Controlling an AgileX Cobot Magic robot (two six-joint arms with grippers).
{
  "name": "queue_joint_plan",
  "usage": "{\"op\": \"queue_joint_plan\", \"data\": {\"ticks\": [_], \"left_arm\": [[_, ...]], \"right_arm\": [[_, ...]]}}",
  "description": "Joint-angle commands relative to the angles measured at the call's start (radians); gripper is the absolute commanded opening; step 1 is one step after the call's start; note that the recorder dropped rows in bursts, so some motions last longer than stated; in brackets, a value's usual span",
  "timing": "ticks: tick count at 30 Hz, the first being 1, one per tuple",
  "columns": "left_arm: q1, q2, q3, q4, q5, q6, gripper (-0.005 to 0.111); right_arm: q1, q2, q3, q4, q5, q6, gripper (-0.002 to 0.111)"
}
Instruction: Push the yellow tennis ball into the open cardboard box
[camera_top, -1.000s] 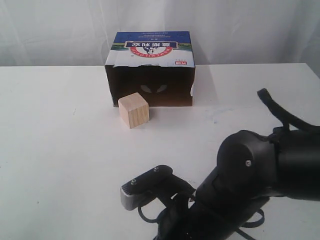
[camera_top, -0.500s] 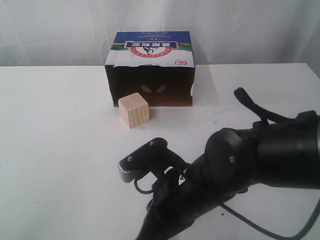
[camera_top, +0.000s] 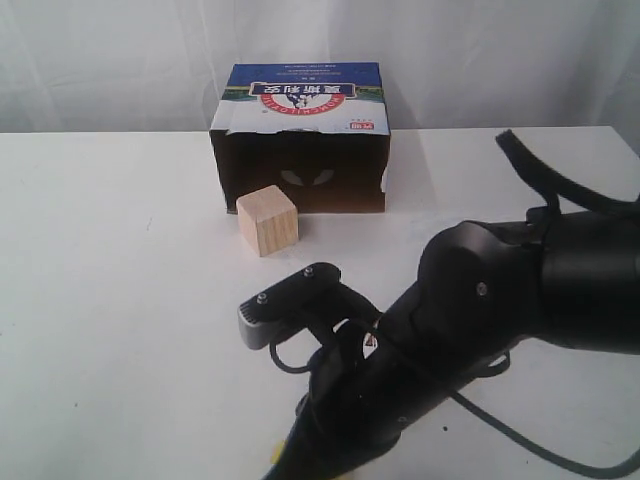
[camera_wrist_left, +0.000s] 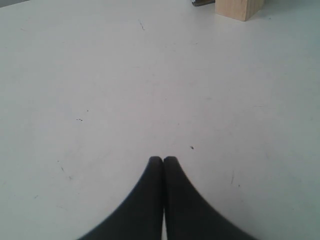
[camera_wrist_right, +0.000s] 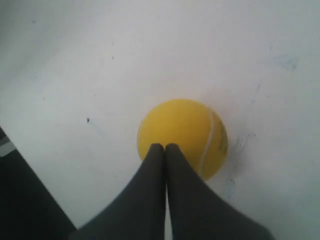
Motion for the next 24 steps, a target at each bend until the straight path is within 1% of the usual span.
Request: {"op": "queue_joint_plan", "data": {"ticks": [1, 7, 11, 18, 24], "left_arm": [[-0.006, -0.005, 0.003, -0.007, -0.001, -0.001, 0.000], [-0.006, -0.005, 0.003, -0.007, -0.001, -0.001, 0.000], [-0.006, -0.005, 0.003, -0.007, -0.001, -0.001, 0.000], [-0.006, -0.005, 0.003, -0.007, -0.001, -0.001, 0.000], [-0.006, -0.005, 0.003, -0.007, -0.001, -0.001, 0.000]], "right_arm": [[-0.006, -0.007, 0.024, -0.002, 0.024, -0.014, 0.000], [-0.006, 0.005, 0.062, -0.002, -0.188, -0.014, 0.000], [-0.006, 0.035, 0.062, 0.012, -0.294, -0.024, 0.000], [0.008, 0.077, 0.013, 0.018, -0.322, -0.067, 0.000], [0.073, 0.119, -0.069, 0.018, -0.367, -0.080, 0.000]]}}
